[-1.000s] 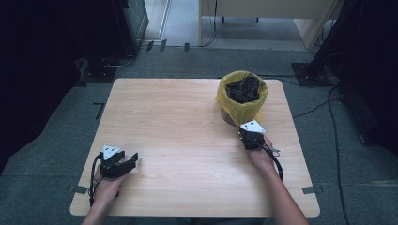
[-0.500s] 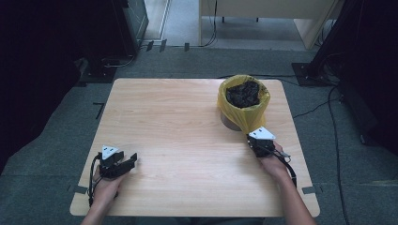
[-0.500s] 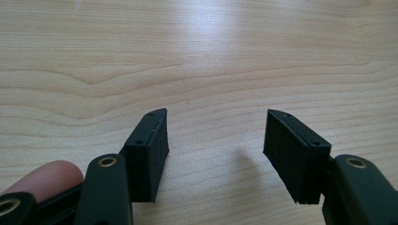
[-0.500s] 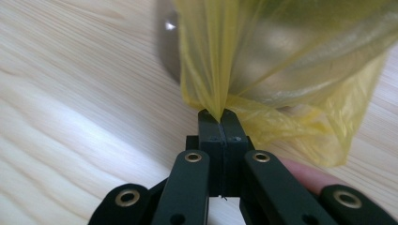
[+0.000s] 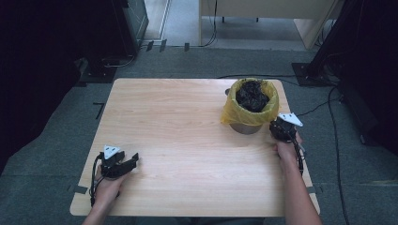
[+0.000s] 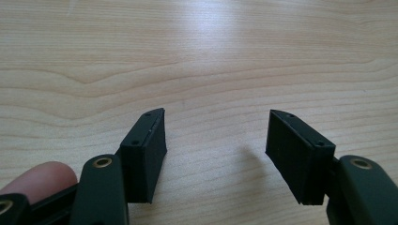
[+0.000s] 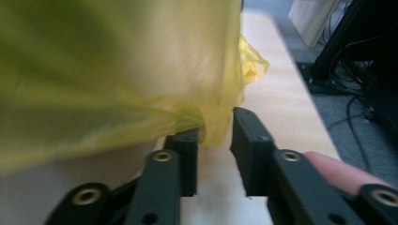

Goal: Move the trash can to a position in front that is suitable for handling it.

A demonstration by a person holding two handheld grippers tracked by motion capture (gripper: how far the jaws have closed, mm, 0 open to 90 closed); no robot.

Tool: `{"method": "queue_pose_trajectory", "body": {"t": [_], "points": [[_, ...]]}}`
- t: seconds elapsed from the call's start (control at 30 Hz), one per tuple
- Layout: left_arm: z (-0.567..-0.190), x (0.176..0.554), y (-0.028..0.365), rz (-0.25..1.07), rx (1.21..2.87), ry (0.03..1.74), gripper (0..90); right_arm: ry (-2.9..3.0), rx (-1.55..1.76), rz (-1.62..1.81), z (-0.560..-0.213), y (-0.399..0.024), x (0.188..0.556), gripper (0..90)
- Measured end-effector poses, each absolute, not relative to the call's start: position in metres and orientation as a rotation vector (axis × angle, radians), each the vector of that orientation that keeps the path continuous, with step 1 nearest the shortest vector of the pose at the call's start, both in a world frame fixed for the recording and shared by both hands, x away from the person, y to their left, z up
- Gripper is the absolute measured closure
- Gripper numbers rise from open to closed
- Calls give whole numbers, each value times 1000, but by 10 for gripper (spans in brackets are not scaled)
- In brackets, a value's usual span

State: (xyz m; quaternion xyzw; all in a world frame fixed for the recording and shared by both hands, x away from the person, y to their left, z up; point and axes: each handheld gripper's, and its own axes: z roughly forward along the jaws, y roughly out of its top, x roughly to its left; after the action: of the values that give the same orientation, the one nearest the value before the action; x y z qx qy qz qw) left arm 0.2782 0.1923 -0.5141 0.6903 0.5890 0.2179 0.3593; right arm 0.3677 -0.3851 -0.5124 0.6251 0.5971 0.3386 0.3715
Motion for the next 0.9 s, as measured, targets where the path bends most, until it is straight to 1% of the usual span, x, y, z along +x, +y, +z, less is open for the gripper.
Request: {"method": "queue_pose_trajectory", "body": {"t": [0.07,0.13,0.17,0.27,0.3,0.4,0.53,0.67,0.83,0.9], "points": [[-514,278,193,560,1777,1523,368,1455,1602,963,-509,-389,376,718],[-514,278,194,556,1770,1525,367,1430,1552,998,-507,-391,384,825],[-514,278,194,554,1768,1526,368,1428,1524,1000,-506,-391,389,850],[-514,278,195,546,1765,1519,371,1450,1494,1025,-504,-390,404,865],[-514,277,195,543,1760,1515,374,1461,1484,1050,-504,-389,408,883],[-513,277,195,555,1751,1499,380,1481,1451,1123,-507,-390,417,855],[-509,278,197,546,1695,1492,379,1490,1430,1249,-513,-389,425,768],[-505,285,192,597,1682,1482,392,1508,1374,1312,-516,-382,430,731],[-503,301,175,646,1666,1463,422,1559,1323,1308,-518,-368,434,746],[-503,310,165,710,1647,1470,451,1588,1294,1293,-518,-362,435,747]]}}
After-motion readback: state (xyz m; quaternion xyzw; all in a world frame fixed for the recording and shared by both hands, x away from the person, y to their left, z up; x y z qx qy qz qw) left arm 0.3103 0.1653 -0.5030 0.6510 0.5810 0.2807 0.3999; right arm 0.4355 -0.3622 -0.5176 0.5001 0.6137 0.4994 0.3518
